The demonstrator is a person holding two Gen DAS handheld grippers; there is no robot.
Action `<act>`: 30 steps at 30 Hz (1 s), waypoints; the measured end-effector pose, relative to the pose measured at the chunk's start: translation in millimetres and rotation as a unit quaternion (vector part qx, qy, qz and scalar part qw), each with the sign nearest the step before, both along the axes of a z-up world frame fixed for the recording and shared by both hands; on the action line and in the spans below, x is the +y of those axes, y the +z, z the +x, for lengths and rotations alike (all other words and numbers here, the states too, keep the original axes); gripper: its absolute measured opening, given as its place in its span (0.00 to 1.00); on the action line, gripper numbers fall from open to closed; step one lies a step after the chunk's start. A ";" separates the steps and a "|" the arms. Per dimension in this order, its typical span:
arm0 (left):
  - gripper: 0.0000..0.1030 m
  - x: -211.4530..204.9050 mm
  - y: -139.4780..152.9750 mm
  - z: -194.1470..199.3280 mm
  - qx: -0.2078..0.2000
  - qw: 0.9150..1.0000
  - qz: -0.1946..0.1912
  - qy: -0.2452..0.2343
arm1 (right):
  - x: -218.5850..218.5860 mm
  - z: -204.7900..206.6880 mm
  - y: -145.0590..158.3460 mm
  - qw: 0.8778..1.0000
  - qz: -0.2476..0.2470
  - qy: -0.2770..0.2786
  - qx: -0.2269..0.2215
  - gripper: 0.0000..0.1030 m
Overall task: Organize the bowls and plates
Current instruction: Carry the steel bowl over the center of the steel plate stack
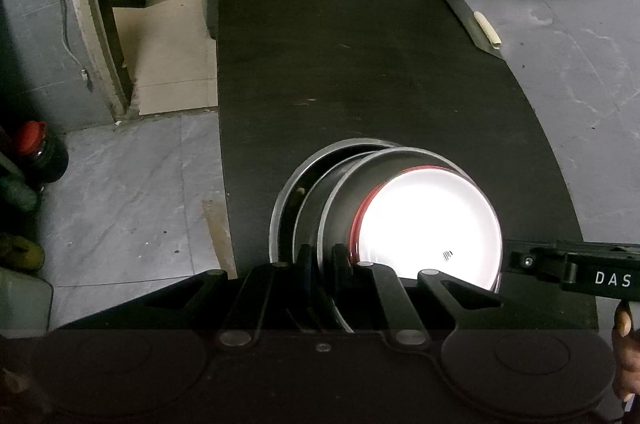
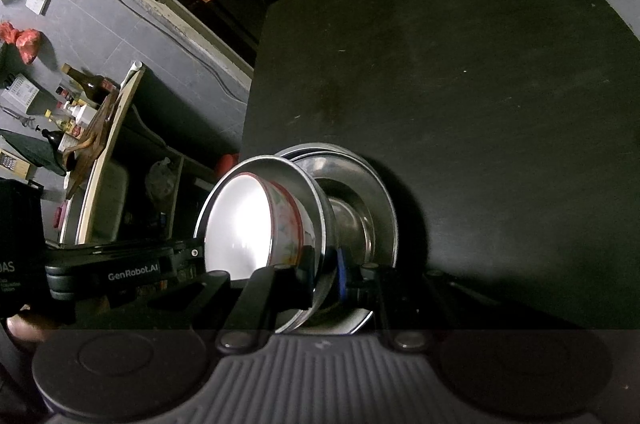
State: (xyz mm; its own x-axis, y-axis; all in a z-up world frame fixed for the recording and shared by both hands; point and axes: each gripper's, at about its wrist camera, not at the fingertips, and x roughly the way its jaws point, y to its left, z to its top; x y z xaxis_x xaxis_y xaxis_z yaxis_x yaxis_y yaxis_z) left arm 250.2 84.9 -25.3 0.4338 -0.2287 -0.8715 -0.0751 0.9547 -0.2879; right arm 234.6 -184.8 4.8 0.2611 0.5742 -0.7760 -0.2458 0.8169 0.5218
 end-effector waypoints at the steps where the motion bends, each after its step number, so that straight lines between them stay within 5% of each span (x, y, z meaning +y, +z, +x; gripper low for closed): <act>1: 0.09 0.4 -0.3 0.2 0.000 1.000 0.000 0.000 | 0.4 0.0 -0.4 1.000 0.000 0.000 0.000 0.12; 30: 0.09 5.3 -5.2 5.4 0.010 1.000 0.007 0.011 | 10.5 2.4 -11.9 1.000 0.002 0.001 0.011 0.12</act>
State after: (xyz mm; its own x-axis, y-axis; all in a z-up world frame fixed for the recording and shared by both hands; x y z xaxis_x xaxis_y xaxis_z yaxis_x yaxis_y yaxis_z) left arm 255.6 90.1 -30.4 0.4218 -0.2059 -0.8830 -0.1023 0.9568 -0.2720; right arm 237.0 -174.3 -7.2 0.2432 0.5777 -0.7792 -0.2367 0.8143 0.5299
